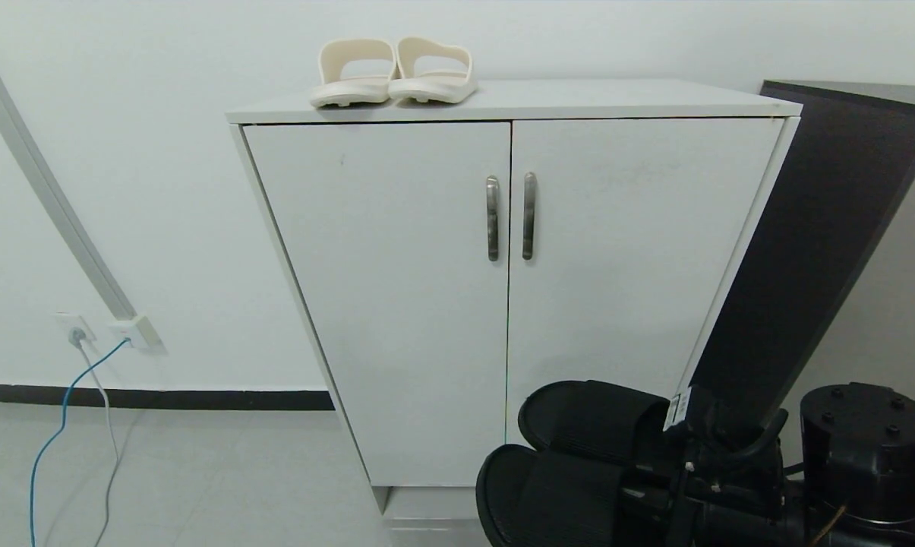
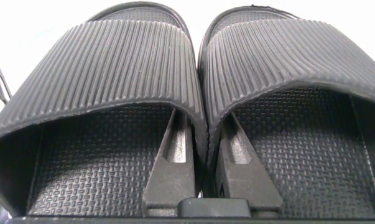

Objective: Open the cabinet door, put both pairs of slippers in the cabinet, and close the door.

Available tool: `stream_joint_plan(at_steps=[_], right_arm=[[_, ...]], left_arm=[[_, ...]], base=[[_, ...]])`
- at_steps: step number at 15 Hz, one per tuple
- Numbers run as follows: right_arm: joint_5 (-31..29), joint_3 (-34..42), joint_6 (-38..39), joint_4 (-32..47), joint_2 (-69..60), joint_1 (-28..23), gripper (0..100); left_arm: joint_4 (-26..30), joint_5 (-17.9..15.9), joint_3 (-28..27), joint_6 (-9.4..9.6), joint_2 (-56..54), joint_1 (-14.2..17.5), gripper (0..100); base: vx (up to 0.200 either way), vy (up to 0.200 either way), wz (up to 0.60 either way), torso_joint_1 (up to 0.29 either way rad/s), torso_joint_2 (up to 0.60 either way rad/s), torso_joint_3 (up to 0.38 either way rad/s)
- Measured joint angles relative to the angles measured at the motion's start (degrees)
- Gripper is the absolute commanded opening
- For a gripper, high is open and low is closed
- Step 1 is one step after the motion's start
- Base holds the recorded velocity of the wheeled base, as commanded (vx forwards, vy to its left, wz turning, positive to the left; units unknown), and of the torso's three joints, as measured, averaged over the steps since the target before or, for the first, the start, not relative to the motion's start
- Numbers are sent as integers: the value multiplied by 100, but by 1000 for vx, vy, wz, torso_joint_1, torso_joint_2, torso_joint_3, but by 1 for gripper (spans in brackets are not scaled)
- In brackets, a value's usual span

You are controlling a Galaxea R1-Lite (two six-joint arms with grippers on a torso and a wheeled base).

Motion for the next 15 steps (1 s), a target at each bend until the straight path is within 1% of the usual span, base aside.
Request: stream_joint_plan(at_steps=[2, 3, 4, 5, 7, 9, 11, 13, 15], right_arm=[[0, 0, 2, -1, 1, 9, 0], [2, -2, 2, -1, 0, 11, 0], [2, -2, 2, -4, -2, 11, 0], [2, -2, 2, -1, -5, 16, 0], [0, 2, 2, -1, -2, 16, 0], [16, 13, 2, -1, -5, 20, 0], [20, 20, 5, -4, -7, 22, 0], [16, 20, 7, -1, -7, 22, 0], [17, 18, 18, -1, -5, 22, 0]], left_arm=[[-57, -258, -291, 22, 551, -22, 100], [-77, -329, -473, 22, 858, -78, 100], [-134, -362, -634, 24, 1136, -205, 100], [-279, -373, -763, 29, 1429, -436, 100], [-961, -338, -909, 79, 2076, -1009, 100], [-1593, -191, -1017, 108, 2727, -1580, 100], [-1943, -74, -1248, 104, 3338, -2115, 100], [-2037, -48, -1673, 7, 3908, -2503, 100], [-2258, -61, -2086, -121, 4452, -2712, 100]], base=[[0, 0, 0, 0, 0, 0], [0, 0, 0, 0, 0, 0], [0, 0, 0, 0, 0, 0], [0, 0, 0, 0, 0, 0], [0, 0, 0, 0, 0, 0], [0, 0, 0, 0, 0, 0], [0, 0, 0, 0, 0, 0], [0, 0, 0, 0, 0, 0], [0, 0, 0, 0, 0, 0]])
